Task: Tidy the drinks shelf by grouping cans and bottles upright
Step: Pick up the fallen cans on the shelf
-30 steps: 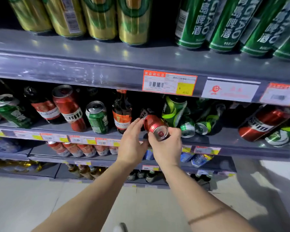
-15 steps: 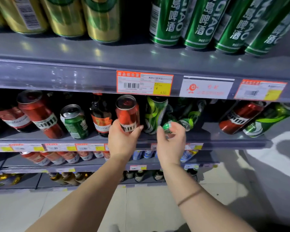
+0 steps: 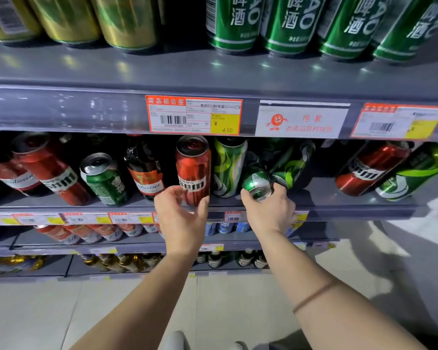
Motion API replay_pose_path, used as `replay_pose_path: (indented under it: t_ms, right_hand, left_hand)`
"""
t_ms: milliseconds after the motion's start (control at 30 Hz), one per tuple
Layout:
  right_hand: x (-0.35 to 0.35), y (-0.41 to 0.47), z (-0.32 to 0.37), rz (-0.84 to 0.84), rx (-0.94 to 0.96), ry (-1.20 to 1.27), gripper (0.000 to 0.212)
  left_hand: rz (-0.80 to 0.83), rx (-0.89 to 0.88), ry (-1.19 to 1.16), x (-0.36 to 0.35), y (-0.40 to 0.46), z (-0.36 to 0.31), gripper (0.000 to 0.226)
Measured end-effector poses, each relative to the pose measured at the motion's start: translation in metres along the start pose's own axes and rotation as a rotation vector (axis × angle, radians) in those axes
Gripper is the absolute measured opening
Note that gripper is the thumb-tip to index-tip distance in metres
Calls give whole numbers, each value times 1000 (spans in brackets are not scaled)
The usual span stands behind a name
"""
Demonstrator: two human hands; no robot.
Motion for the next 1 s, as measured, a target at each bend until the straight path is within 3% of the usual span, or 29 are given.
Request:
replay_pose_path:
  t_ms: [67, 133, 233, 300, 433, 500, 567, 700, 833, 1000]
  right_hand:
    - [9, -7, 1, 3, 67, 203, 76]
    - [20, -14, 5, 8, 147, 365, 69]
    - [39, -18, 16, -16, 249, 390, 63]
    - [44, -17, 20, 30, 279, 367, 66]
    - [43, -3, 16, 230, 326, 326, 62]
    - [50, 12, 4, 184, 312, 394, 45]
    - [60, 30, -14, 32, 262, 300, 37]
    - [46, 56, -25, 67, 269, -236, 68]
    - [34, 71, -1, 185, 421, -499, 102]
    - [40, 78, 6, 164, 538, -555, 76]
  left_hand:
    - [76, -78, 22, -14, -11, -10, 32]
    - [246, -74, 23, -42, -17, -16, 44]
    - [481, -22, -29, -84, -22, -33, 71]
    - [571, 15, -73, -104, -26, -47, 76]
    - [478, 158, -89, -119, -20, -44, 50]
    - [425, 162, -35, -119, -18, -41, 51]
    - [387, 147, 3, -121, -17, -38, 52]
    - [330, 160, 13, -125, -15, -37, 51]
    - [275, 197, -11, -123, -16, -38, 65]
    - [262, 146, -4, -119, -16, -43, 53]
Point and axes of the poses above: each hand's wrist, its own y-axis towards the middle knuckle, its own x-axis out of the back of the hand, z = x × y, the point moved 8 cm from there along y, towards the middle knuckle, and after that the axes turned 10 degrees about z, right-handed, at the moved point
